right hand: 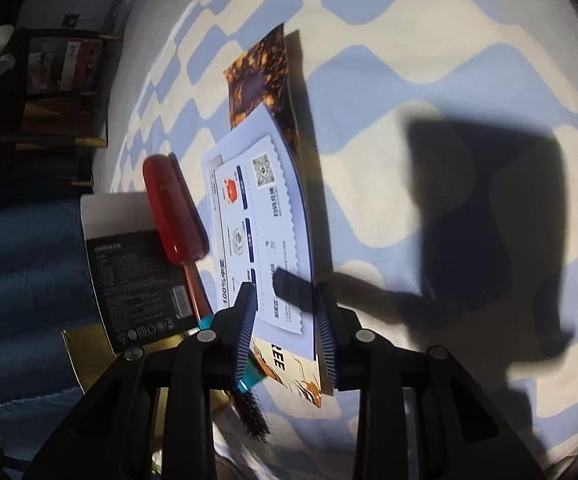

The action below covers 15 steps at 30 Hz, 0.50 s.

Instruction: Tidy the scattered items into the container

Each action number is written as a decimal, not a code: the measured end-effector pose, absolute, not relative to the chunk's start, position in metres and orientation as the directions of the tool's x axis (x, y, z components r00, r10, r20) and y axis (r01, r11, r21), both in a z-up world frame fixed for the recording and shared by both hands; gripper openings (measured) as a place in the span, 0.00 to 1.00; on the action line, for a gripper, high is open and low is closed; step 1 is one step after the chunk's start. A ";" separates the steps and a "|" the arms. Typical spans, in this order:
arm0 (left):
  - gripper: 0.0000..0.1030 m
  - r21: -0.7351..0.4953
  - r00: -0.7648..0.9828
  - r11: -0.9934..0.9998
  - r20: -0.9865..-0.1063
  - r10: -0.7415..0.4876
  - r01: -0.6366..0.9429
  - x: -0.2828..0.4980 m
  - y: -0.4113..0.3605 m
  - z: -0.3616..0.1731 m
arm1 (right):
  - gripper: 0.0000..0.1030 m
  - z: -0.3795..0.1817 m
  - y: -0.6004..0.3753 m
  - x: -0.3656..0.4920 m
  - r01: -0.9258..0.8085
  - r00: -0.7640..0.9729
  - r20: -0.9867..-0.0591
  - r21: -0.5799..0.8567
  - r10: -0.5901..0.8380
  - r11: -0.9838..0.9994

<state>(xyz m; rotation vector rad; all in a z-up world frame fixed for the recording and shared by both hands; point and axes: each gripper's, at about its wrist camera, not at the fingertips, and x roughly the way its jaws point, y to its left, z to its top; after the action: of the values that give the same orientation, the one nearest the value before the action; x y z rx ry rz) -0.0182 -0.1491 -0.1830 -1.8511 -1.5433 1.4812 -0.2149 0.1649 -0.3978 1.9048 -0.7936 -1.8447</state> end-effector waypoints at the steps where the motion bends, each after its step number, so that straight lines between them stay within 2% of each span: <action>1: 1.00 -0.751 -0.107 -0.378 -0.507 0.855 0.541 -0.017 -0.149 -0.185 | 0.31 -0.396 0.165 -0.216 -0.148 -0.046 -0.784 0.618 -0.619 -0.772; 2: 1.00 -0.742 -0.099 -0.386 -0.516 0.851 0.549 -0.016 -0.149 -0.186 | 0.22 -0.395 0.166 -0.217 -0.151 -0.061 -0.783 0.620 -0.619 -0.770; 3: 1.00 -0.732 -0.093 -0.394 -0.525 0.846 0.556 -0.016 -0.149 -0.187 | 0.04 -0.394 0.164 -0.218 -0.142 -0.055 -0.785 0.618 -0.617 -0.774; 7: 1.00 -0.739 -0.098 -0.399 -0.527 0.844 0.543 -0.023 -0.147 -0.177 | 0.03 -0.376 0.156 -0.219 -0.080 -0.071 -0.812 0.583 -0.579 -0.808; 15: 1.00 -0.785 -0.127 -0.456 -0.548 0.827 0.419 -0.035 -0.138 -0.135 | 0.01 -0.322 0.152 -0.203 -0.095 -0.118 -0.747 0.664 -0.654 -0.741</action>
<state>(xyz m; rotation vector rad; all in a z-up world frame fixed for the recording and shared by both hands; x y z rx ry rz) -0.0347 -0.1380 -0.1351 -1.7980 -1.3838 1.6082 -0.2028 0.1516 -0.3217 1.7627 -0.8265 -1.9152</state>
